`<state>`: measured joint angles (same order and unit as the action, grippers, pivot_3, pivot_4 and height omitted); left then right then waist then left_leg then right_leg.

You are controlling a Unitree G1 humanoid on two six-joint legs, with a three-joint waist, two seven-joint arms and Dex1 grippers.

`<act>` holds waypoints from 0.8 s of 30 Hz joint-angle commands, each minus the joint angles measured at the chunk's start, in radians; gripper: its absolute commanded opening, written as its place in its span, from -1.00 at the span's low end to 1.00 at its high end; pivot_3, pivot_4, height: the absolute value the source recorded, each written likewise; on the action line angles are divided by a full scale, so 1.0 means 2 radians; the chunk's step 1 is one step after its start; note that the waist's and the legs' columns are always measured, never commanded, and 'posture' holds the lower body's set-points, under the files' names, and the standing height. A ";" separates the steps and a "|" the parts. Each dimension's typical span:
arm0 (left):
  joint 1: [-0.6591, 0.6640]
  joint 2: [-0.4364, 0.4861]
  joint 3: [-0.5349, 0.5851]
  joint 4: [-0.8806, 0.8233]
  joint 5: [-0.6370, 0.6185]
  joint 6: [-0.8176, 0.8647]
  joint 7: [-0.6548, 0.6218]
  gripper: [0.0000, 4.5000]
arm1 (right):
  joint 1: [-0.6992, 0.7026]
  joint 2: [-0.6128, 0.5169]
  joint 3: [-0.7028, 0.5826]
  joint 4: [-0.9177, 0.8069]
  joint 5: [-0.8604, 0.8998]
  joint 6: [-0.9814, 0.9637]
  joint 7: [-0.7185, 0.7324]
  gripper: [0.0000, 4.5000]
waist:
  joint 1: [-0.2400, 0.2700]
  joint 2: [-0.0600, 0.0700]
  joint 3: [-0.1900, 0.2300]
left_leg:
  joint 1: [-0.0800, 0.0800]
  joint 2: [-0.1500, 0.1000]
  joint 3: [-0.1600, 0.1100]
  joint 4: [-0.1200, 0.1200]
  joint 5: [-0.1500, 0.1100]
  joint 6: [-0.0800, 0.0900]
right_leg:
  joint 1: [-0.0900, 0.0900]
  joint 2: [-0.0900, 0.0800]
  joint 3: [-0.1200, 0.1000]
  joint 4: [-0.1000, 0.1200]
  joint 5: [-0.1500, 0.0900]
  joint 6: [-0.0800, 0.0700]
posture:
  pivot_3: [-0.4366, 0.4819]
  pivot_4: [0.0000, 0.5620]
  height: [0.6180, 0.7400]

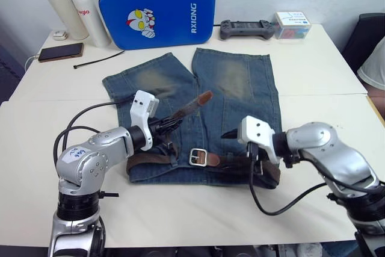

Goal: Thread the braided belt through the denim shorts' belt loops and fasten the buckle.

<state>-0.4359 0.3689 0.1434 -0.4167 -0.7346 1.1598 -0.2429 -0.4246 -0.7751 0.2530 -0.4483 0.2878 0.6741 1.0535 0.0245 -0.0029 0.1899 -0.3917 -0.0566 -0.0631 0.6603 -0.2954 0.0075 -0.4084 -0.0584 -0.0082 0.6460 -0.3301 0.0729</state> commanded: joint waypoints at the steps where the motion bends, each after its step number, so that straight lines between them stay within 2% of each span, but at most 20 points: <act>1: 0.004 0.003 0.007 -0.024 -0.012 0.008 0.001 -1.00 | 0.017 0.013 0.012 -0.022 -0.010 -0.013 -0.024 0.98 | 0.000 0.000 0.000 | 0.000 0.000 0.000 0.000 0.000 0.000 | 0.000 0.000 0.000 0.000 0.000 0.000 | -0.05 -0.47 1.00; 10: 0.010 -0.006 0.020 -0.025 -0.022 0.009 0.001 -1.00 | 0.039 0.041 0.057 -0.009 -0.071 -0.064 -0.070 0.98 | -0.001 0.000 0.000 | 0.000 0.000 0.000 0.000 0.000 0.000 | 0.000 0.000 0.000 0.001 0.000 0.000 | -0.05 -0.47 1.00; 16: 0.021 -0.007 0.017 -0.034 -0.025 0.013 0.001 -1.00 | 0.040 0.051 0.054 -0.004 -0.089 -0.078 -0.090 0.98 | -0.001 0.000 0.000 | 0.000 0.000 0.000 0.001 0.000 0.000 | 0.000 0.000 0.000 0.001 0.000 0.000 | -0.05 -0.47 1.00; 17: 0.023 -0.006 0.016 -0.034 -0.024 0.013 0.000 -1.00 | 0.040 0.051 0.051 -0.003 -0.090 -0.081 -0.093 0.76 | -0.001 0.000 0.000 | 0.000 0.000 0.000 0.001 0.000 0.000 | 0.000 0.000 0.000 0.001 0.000 0.000 | -0.05 -0.47 1.00; 19: 0.025 -0.003 0.014 -0.033 -0.022 0.013 -0.002 -1.00 | 0.041 0.058 0.038 -0.005 -0.078 -0.079 -0.099 0.49 | -0.001 0.000 0.000 | 0.000 0.000 0.000 0.001 0.000 0.000 | 0.000 0.000 0.000 0.001 0.000 0.000 | -0.05 -0.47 1.00; 22: 0.026 -0.005 0.017 -0.035 -0.025 0.015 0.000 -1.00 | 0.043 0.066 0.021 -0.006 -0.067 -0.077 -0.107 -0.12 | -0.001 0.000 0.000 | 0.000 0.000 0.000 0.001 0.000 0.000 | 0.000 0.000 0.000 0.001 0.000 0.000 | -0.05 -0.47 1.00; 24: 0.025 -0.006 0.016 -0.036 -0.025 0.016 0.000 -1.00 | 0.043 0.064 0.017 -0.005 -0.067 -0.078 -0.106 -0.44 | -0.001 0.000 0.000 | 0.000 0.000 0.000 0.001 0.000 0.000 | 0.000 0.000 0.000 0.001 0.000 0.000 | -0.05 -0.47 1.00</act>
<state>-0.3862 0.3563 0.1704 -0.4540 -0.7611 1.1906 -0.2367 -0.3368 -0.6510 0.3515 -0.4392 0.1332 0.5278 0.8642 0.0229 -0.0036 0.1895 -0.3911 -0.0568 -0.0631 0.6618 -0.2955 0.0071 -0.4087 -0.0579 -0.0073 0.6482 -0.3301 0.0729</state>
